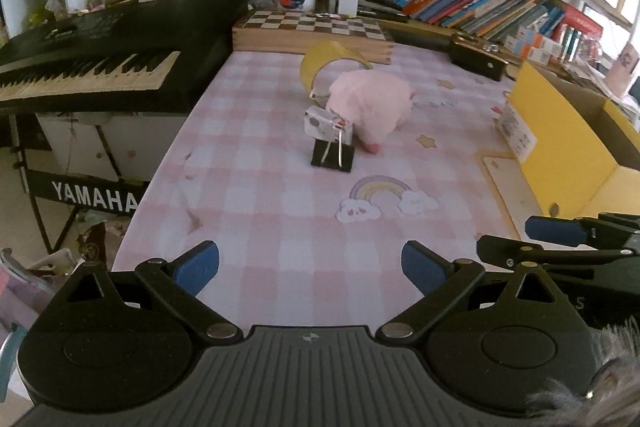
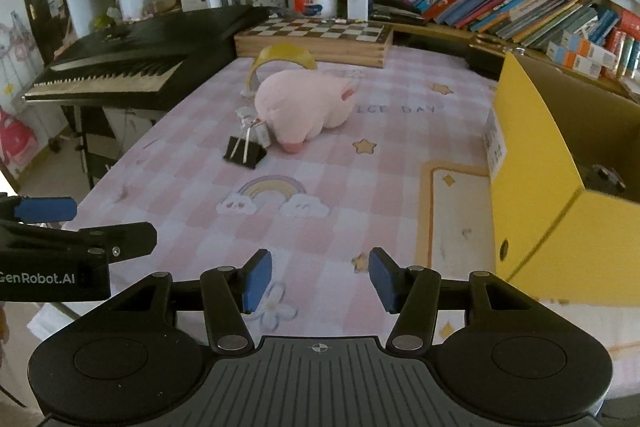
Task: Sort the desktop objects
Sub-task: 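Move both tools down toward the pink pig and black binder clip, then grasp the black binder clip with the left tool while the right tool grasps the pink pig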
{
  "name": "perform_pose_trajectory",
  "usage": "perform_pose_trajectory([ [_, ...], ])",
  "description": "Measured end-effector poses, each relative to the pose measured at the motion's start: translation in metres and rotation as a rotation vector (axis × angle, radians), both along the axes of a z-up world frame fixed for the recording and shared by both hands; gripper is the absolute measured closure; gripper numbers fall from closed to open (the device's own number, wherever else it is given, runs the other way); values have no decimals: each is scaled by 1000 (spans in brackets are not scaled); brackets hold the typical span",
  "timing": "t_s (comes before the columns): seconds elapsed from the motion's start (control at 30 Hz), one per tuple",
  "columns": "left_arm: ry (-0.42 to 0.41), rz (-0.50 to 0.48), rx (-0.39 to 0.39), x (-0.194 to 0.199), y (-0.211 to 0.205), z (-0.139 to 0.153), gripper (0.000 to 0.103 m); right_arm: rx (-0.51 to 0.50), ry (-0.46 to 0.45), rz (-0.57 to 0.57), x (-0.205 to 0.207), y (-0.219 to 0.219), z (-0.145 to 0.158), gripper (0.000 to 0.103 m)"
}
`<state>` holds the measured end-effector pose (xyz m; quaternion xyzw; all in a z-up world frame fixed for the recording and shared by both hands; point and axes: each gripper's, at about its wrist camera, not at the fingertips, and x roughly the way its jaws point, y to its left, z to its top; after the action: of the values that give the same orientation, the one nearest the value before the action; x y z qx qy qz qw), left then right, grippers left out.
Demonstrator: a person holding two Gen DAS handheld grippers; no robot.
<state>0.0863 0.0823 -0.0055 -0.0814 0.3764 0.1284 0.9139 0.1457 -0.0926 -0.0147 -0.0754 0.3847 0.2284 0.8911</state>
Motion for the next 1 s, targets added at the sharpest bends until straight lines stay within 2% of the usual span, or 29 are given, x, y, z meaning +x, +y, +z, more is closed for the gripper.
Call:
perform_pose_trajectory([
  [0.17, -3, 8, 8, 24, 6, -4, 5, 2, 14, 1, 27, 0, -2, 48],
  [0.23, 2, 3, 16, 32, 8, -7, 6, 0, 25, 2, 36, 0, -5, 43],
  [0.4, 25, -11, 36, 54, 13, -16, 9, 1, 39, 5, 56, 1, -8, 39],
  [0.8, 51, -115, 76, 122, 18, -37, 21, 10, 25, -15, 98, 4, -7, 32],
  [1.0, 73, -133, 78, 145, 20, -47, 42, 11, 31, -13, 113, 5, -8, 31],
])
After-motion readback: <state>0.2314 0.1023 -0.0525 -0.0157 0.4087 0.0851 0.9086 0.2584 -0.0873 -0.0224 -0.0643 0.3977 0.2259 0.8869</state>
